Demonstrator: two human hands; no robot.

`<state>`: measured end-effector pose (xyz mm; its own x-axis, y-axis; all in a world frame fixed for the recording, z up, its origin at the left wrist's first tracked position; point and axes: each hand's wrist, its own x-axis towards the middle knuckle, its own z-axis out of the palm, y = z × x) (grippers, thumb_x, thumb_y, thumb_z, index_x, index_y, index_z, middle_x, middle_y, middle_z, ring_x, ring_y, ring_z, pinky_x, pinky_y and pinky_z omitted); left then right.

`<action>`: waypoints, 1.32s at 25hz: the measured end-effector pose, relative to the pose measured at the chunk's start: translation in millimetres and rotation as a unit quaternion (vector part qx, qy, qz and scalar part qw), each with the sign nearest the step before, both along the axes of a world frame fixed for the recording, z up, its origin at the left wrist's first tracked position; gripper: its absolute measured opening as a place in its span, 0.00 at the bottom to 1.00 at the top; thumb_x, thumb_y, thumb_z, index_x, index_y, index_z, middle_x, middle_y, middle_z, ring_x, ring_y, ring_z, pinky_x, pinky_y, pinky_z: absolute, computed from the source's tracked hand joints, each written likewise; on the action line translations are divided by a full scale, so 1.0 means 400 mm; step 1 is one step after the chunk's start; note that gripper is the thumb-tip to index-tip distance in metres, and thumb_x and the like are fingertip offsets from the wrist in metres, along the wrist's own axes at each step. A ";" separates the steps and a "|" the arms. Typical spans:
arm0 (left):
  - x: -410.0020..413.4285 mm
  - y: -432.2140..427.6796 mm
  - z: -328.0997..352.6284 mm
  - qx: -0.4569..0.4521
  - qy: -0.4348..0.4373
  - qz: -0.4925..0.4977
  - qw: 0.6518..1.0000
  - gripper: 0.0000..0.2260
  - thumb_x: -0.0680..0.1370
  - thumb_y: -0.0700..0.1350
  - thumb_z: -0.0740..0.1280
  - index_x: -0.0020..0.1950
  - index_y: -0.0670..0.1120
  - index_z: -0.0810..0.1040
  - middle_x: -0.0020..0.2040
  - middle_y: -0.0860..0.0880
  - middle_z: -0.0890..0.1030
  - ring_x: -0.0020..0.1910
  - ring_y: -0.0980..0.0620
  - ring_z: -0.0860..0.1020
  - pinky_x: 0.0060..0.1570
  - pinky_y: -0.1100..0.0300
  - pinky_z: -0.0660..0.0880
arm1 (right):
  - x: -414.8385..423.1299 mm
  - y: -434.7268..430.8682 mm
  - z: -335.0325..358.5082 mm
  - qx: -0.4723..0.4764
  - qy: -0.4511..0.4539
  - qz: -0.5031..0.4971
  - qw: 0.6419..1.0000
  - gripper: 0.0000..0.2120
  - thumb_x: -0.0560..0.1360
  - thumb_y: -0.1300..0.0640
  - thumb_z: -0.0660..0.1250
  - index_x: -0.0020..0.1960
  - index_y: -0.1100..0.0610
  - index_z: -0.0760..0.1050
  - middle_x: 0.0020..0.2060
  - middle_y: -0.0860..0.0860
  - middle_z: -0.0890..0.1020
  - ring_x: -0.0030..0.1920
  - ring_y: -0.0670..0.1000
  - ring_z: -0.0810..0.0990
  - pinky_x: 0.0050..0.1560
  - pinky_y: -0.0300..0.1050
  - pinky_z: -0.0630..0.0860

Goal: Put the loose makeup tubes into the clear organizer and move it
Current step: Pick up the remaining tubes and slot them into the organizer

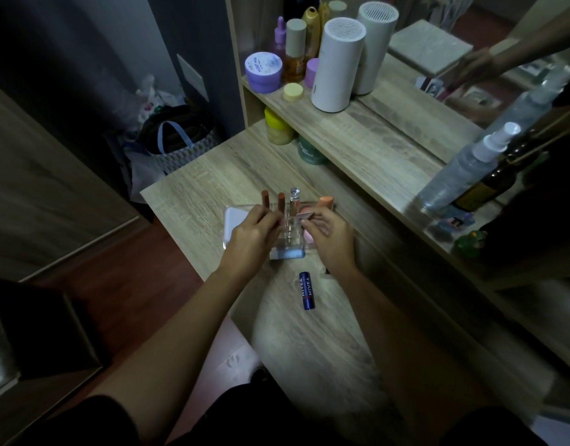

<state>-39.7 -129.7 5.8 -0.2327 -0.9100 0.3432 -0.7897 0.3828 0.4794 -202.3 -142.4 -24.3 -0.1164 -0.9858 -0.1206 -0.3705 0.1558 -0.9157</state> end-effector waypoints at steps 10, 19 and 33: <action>-0.010 -0.041 0.033 -0.039 -0.203 0.029 0.978 0.06 0.70 0.45 0.74 0.41 0.44 0.82 0.37 0.47 0.85 0.39 0.44 0.79 0.38 0.53 0.72 | 0.006 -0.015 -0.005 -0.032 0.046 0.022 0.998 0.06 0.75 0.62 0.66 0.52 0.58 0.77 0.49 0.53 0.84 0.43 0.39 0.79 0.39 0.27 0.72; -0.012 -0.058 0.034 -0.001 -0.205 0.039 0.978 0.08 0.74 0.46 0.68 0.50 0.45 0.83 0.44 0.46 0.85 0.47 0.41 0.77 0.43 0.49 0.69 | 0.017 -0.025 -0.013 -0.040 0.109 0.024 0.993 0.09 0.75 0.61 0.66 0.55 0.58 0.77 0.49 0.55 0.84 0.44 0.46 0.82 0.42 0.34 0.78; -0.004 -0.060 0.031 0.019 -0.193 0.041 0.980 0.08 0.75 0.47 0.66 0.48 0.45 0.82 0.45 0.47 0.84 0.48 0.42 0.75 0.44 0.49 0.67 | 0.019 -0.015 -0.048 -0.005 0.123 0.017 0.992 0.04 0.75 0.61 0.65 0.49 0.55 0.77 0.46 0.52 0.82 0.41 0.40 0.77 0.36 0.25 0.66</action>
<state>-41.2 -153.6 18.0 -0.2637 -0.9415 0.2099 -0.9425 0.2978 0.1516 -194.6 -148.4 -43.5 -0.1078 -0.9907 -0.0833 -0.5872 0.1310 -0.7988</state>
